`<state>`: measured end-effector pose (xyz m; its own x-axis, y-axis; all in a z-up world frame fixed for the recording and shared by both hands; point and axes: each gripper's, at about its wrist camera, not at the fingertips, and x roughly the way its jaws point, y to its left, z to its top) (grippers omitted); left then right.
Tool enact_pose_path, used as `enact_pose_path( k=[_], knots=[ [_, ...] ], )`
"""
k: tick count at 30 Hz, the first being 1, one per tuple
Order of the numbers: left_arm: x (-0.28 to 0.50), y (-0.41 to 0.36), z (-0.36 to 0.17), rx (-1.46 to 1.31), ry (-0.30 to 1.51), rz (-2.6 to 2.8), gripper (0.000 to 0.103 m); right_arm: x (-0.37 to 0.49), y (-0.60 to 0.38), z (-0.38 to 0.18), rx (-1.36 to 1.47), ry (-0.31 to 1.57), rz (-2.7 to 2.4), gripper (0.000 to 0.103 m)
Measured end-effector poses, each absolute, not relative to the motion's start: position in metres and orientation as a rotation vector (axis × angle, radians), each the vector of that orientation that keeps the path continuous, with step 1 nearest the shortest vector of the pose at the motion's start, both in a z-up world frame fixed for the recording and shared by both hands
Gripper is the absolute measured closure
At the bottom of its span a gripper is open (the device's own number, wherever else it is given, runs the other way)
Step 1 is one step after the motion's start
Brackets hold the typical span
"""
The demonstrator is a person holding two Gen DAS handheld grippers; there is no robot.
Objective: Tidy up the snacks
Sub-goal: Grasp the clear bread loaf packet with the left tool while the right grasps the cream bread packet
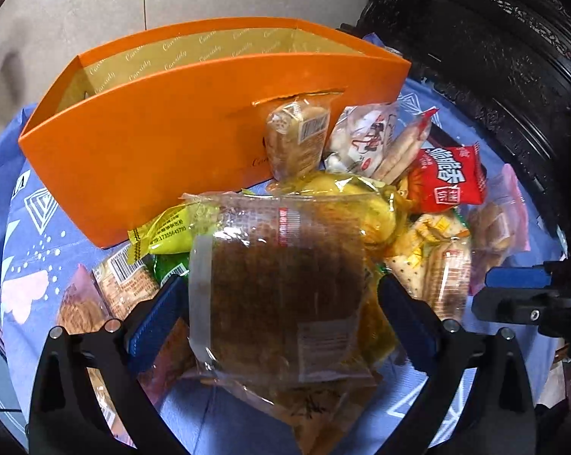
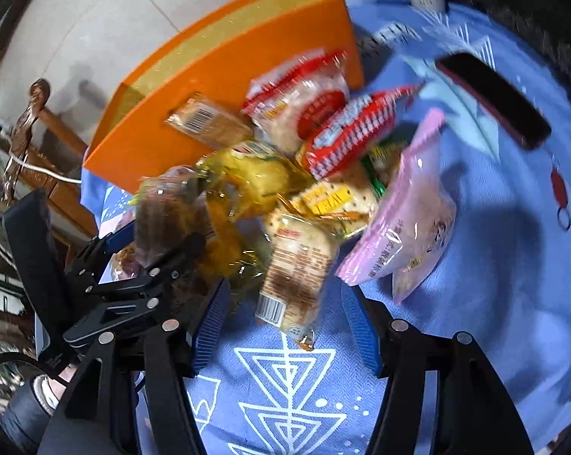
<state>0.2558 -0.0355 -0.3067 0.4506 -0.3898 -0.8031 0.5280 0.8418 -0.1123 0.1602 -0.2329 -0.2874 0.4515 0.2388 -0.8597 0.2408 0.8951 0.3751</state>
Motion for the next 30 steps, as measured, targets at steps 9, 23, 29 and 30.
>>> enact_pose_path(
  k=[9, 23, 29, 30],
  knots=[
    [0.255, -0.029, -0.309, 0.121, 0.935, -0.602, 0.029, 0.173, -0.228, -0.306, 0.520, 1.171, -0.019, 0.042],
    [0.240, -0.005, -0.282, 0.050, 0.901, -0.559, 0.029, 0.175, -0.225, -0.294, 0.471, 1.148, 0.010, 0.066],
    [0.230, 0.006, -0.259, 0.030, 0.857, -0.535, 0.029, 0.166, -0.221, -0.262, 0.396, 1.064, 0.048, 0.066],
    [0.229, 0.008, -0.254, 0.026, 0.846, -0.529, 0.029, 0.165, -0.219, -0.256, 0.378, 1.046, 0.054, 0.066]
  ],
)
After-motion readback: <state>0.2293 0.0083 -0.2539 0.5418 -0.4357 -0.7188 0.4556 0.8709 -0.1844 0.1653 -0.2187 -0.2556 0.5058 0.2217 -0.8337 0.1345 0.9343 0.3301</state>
